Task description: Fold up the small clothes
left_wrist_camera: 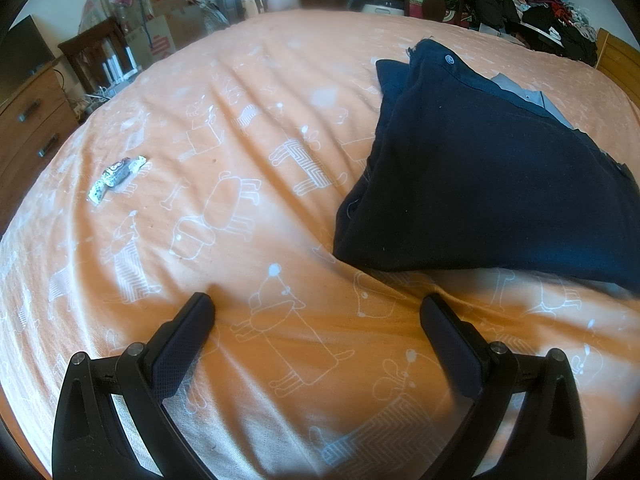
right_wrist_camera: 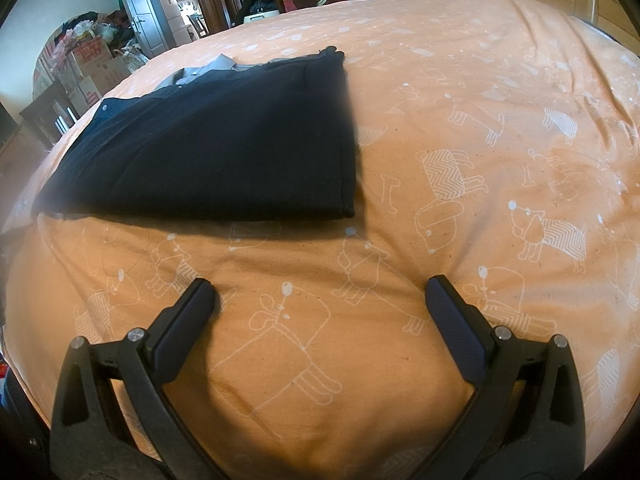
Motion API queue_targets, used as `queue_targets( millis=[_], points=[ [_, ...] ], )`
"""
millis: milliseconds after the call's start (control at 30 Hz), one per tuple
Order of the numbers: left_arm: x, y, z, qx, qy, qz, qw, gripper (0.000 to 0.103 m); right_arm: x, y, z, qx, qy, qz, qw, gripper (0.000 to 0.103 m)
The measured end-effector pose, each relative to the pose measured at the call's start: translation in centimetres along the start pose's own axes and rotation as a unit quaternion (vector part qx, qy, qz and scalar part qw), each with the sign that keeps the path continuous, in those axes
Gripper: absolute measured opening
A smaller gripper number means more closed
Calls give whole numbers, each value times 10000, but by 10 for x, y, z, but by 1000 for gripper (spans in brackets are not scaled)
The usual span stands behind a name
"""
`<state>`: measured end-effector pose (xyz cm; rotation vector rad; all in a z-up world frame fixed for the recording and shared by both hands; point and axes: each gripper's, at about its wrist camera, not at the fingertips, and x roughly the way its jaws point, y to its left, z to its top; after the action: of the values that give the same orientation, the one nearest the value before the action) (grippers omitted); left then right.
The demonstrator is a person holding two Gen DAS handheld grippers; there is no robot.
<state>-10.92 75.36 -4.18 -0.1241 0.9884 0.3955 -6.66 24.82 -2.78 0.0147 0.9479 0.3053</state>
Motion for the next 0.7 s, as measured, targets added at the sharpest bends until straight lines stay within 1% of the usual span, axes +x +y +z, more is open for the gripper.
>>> queue_targets(
  millis=[700],
  points=[
    [0, -1, 0, -1, 0, 0, 10000, 103, -1, 1, 0, 19, -4, 8, 10000, 103]
  ],
)
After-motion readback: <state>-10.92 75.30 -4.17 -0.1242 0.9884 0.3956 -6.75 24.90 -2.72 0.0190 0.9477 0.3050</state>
